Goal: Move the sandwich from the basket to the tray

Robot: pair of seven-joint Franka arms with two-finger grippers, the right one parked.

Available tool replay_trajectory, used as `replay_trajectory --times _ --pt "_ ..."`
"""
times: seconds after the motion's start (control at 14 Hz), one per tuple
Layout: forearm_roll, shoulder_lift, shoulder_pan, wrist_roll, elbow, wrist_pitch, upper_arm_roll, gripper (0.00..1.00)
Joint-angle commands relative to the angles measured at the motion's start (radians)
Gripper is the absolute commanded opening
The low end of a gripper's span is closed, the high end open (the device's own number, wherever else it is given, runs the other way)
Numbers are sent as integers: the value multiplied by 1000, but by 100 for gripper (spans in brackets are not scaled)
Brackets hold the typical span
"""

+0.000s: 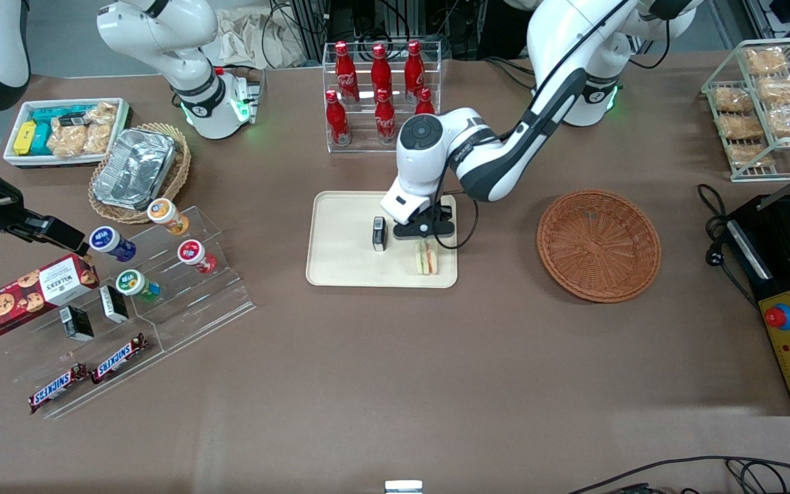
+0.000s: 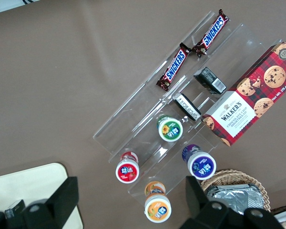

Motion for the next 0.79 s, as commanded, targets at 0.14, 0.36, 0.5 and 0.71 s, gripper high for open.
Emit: replay_trajectory --times 0.14,0.36,0.5,0.71 --pt "33 -21 -9 -17 -6 -9 40 99" --pt "31 -102 8 -2 -22 -111 40 99" --pt "-10 -166 63 54 -20 -214 24 99" --pt "-121 -281 169 253 -9 -341 17 99"
